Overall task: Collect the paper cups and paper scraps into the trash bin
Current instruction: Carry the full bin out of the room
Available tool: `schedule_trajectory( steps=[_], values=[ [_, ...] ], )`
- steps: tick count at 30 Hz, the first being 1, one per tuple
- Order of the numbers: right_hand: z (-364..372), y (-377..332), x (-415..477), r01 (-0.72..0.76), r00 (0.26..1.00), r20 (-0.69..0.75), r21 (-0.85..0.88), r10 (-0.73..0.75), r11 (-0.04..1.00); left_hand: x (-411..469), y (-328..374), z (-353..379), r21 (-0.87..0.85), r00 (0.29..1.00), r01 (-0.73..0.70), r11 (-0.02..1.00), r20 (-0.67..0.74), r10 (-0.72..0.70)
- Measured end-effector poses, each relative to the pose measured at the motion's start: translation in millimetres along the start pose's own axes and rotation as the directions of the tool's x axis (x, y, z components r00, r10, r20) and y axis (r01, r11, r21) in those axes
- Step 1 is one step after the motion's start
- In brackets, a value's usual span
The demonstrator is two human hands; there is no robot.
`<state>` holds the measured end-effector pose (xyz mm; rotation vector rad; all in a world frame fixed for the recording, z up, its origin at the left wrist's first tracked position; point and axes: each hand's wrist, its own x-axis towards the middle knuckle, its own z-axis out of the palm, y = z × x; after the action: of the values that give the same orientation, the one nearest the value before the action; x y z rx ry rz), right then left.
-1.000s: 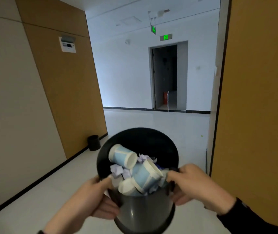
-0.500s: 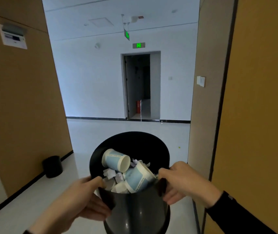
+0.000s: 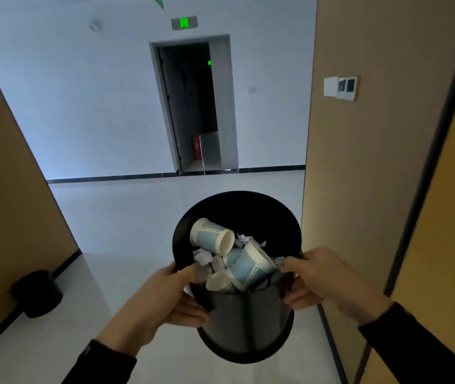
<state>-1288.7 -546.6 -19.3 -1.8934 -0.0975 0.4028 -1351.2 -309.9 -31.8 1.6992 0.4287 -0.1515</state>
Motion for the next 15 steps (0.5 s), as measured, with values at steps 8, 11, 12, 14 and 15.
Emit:
schedule_trajectory(
  steps=[8,11,12,14,15],
  values=[
    [-6.4,-21.6,191.5,-0.047,0.998,0.047,0.058,0.045,0.997,173.8,41.9,-17.9,-0.036,0.997,0.065,0.997,-0.037,-0.066],
    [-4.4,-34.2,248.0,-0.035,0.998,0.055,0.041,0.032,0.999,224.9,56.5,-29.5,-0.057,0.997,0.061,0.996,-0.048,-0.064],
    [-2.7,-36.4,266.1,-0.031,0.998,0.060,0.040,0.028,0.999,242.6,59.8,-33.5,-0.064,0.997,0.061,0.996,-0.048,-0.064],
    [1.2,-40.3,301.3,-0.040,0.998,0.050,0.041,0.038,0.998,281.0,66.1,-41.9,-0.068,0.998,0.058,0.996,-0.034,-0.061],
    [3.7,-41.3,318.4,-0.050,0.998,0.040,0.039,0.048,0.998,301.4,68.4,-46.0,-0.069,0.998,0.062,0.996,-0.021,-0.064]
  ],
)
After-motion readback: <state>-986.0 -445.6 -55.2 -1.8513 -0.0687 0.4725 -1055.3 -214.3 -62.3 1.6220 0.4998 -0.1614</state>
